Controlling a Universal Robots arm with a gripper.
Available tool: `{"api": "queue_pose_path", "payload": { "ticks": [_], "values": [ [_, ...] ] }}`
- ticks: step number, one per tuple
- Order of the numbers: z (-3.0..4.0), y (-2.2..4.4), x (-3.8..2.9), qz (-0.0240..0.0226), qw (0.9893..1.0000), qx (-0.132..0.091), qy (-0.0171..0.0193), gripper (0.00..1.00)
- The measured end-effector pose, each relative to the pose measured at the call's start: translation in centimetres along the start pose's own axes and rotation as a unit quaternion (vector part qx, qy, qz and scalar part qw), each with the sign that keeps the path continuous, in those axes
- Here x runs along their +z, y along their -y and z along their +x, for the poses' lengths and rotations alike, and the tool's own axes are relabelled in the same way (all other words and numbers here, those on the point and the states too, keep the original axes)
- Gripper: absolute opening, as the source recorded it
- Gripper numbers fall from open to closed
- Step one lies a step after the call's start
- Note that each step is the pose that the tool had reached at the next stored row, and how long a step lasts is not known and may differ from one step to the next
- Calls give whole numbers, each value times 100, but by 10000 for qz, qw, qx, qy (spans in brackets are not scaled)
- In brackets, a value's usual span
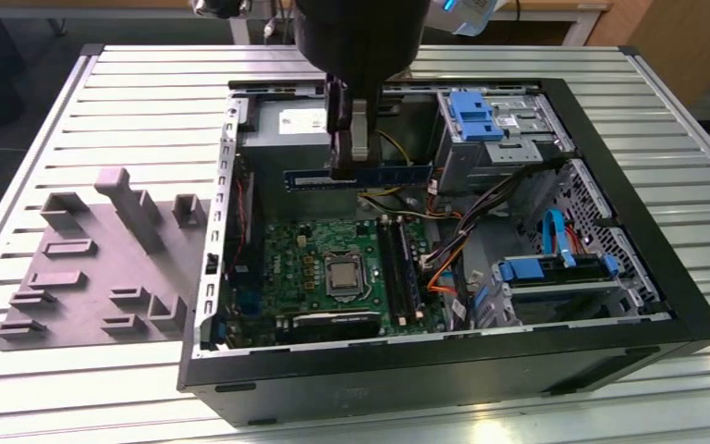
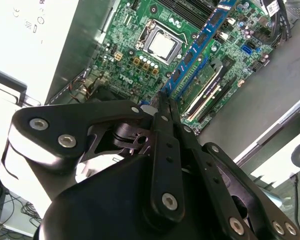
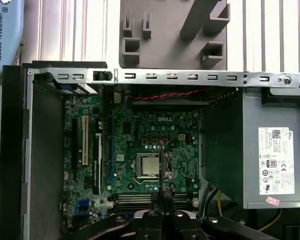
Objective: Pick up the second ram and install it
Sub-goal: 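Pick up the second ram and move it above second insertion slot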
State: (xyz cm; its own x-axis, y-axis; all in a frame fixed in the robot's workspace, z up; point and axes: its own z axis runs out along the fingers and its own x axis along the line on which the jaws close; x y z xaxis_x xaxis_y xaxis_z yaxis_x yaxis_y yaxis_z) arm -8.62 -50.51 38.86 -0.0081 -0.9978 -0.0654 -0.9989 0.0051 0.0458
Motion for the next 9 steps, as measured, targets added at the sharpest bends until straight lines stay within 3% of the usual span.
{"api": "queue_pose_path", "payload": {
  "ticks": [9],
  "values": [
    [1,7,17,0,10000,0,0,11]
  ]
}}
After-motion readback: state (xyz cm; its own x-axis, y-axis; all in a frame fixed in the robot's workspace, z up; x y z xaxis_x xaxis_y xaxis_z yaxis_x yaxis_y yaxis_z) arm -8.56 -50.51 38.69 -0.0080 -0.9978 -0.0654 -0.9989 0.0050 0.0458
